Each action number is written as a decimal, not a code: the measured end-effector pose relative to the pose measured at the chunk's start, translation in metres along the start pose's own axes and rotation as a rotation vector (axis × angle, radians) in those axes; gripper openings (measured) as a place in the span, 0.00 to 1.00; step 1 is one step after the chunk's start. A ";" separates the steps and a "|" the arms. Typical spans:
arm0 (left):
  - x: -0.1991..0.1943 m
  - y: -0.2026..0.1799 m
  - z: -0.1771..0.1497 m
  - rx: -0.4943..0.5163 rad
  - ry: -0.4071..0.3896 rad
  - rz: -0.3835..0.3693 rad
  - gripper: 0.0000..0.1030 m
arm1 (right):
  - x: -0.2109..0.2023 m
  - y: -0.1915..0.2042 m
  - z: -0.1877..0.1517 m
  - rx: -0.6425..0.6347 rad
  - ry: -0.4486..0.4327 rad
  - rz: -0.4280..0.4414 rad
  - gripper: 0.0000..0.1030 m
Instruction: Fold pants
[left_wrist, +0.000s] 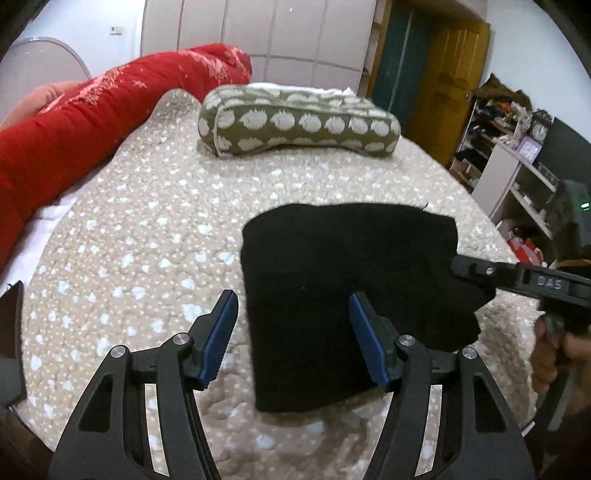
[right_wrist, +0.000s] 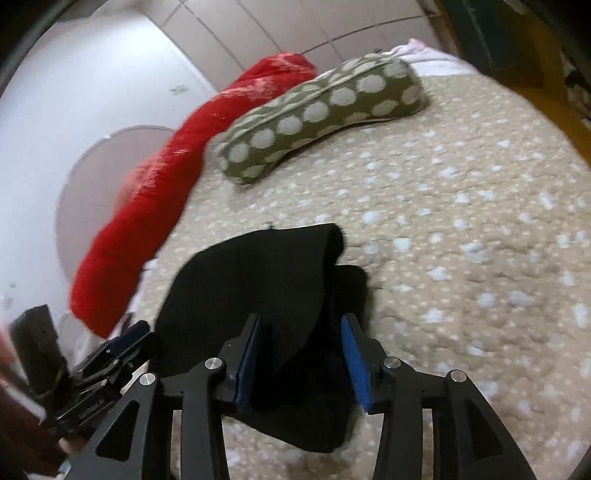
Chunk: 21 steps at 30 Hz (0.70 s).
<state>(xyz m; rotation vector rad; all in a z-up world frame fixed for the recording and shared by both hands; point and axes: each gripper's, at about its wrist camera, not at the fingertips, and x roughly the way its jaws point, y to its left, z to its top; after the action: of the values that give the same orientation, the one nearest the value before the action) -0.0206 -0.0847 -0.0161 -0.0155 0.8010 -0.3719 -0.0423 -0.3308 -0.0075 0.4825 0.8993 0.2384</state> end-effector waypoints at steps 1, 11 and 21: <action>0.002 -0.002 0.000 -0.003 0.005 0.000 0.61 | -0.010 0.002 0.000 0.001 -0.033 -0.041 0.41; 0.026 -0.003 0.008 -0.045 0.065 0.031 0.66 | 0.003 0.041 -0.032 -0.276 0.028 -0.209 0.41; 0.025 -0.002 0.013 -0.063 0.080 0.036 0.67 | -0.022 0.048 -0.020 -0.250 -0.048 -0.168 0.41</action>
<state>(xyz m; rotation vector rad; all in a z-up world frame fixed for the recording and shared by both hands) 0.0037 -0.0961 -0.0242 -0.0449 0.8908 -0.3143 -0.0717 -0.2919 0.0206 0.1794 0.8444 0.1821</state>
